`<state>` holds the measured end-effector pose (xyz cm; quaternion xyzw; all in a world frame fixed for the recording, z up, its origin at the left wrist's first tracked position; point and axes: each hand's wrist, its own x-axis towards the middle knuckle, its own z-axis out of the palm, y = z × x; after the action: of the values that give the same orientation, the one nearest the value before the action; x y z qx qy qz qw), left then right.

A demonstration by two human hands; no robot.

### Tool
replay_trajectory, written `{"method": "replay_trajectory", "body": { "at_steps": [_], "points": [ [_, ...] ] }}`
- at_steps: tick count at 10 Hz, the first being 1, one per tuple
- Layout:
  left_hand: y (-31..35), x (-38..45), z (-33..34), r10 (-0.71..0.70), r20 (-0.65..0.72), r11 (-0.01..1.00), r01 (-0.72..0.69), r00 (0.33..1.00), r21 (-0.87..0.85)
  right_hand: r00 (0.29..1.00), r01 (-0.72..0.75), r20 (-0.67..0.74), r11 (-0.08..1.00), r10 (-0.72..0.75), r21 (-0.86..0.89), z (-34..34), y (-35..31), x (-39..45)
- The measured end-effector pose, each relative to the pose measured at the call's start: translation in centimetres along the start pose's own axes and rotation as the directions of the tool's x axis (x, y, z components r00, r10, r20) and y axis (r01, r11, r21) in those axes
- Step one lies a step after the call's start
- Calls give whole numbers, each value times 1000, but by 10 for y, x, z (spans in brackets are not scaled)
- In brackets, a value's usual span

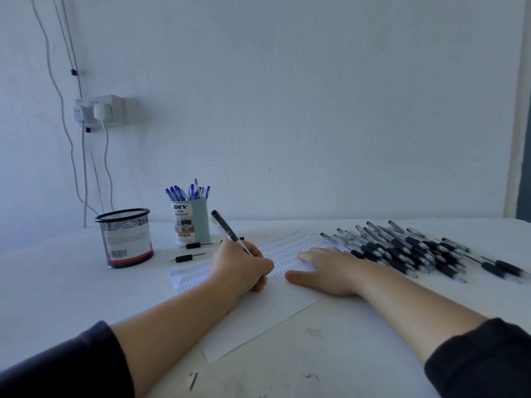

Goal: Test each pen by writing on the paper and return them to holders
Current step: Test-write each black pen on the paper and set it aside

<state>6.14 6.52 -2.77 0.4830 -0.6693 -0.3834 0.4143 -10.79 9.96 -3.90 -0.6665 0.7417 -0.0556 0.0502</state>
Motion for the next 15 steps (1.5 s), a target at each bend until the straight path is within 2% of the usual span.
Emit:
{"method": "replay_trajectory", "body": {
  "at_steps": [15],
  "points": [
    [0, -2, 1, 44, 19, 998, -45, 999, 40, 1000, -12, 1, 1000, 12, -7, 1, 0, 2]
  ]
}}
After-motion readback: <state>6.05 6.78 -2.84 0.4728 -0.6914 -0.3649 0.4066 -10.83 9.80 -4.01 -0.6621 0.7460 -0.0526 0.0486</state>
